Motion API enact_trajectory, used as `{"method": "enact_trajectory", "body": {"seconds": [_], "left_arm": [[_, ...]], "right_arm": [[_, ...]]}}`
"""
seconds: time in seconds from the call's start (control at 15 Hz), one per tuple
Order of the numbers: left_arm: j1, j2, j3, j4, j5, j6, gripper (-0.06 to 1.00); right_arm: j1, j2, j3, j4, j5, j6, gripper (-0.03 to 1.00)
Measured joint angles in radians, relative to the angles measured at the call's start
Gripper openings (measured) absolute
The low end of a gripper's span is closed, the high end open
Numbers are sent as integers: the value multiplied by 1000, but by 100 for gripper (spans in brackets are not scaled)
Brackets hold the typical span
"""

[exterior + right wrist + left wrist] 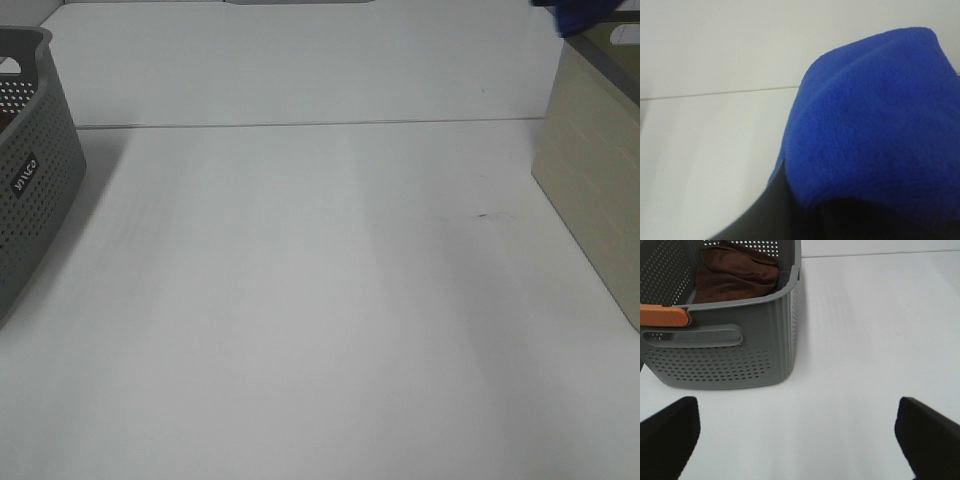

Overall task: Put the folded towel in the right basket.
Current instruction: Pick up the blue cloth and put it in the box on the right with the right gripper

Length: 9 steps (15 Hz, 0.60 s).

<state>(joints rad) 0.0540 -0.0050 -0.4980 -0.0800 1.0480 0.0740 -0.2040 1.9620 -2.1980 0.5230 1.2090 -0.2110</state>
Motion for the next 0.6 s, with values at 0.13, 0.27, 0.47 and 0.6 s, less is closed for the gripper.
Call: {"method": "enact_trajectory", "body": {"seconds": [0.13, 0.27, 0.47, 0.6], "left_arm": [[0, 0, 0, 0, 0, 0, 99], [0, 0, 0, 0, 0, 0, 99], [0, 0, 0, 0, 0, 0, 99], [0, 0, 0, 0, 0, 0, 99]], "right_arm": [[-66, -9, -1, -93, 0, 18, 7], [-96, -6, 10, -262, 7, 42, 7], [-96, -5, 94, -345, 8, 83, 31], [-95, 2, 152, -350, 11, 103, 77]]}}
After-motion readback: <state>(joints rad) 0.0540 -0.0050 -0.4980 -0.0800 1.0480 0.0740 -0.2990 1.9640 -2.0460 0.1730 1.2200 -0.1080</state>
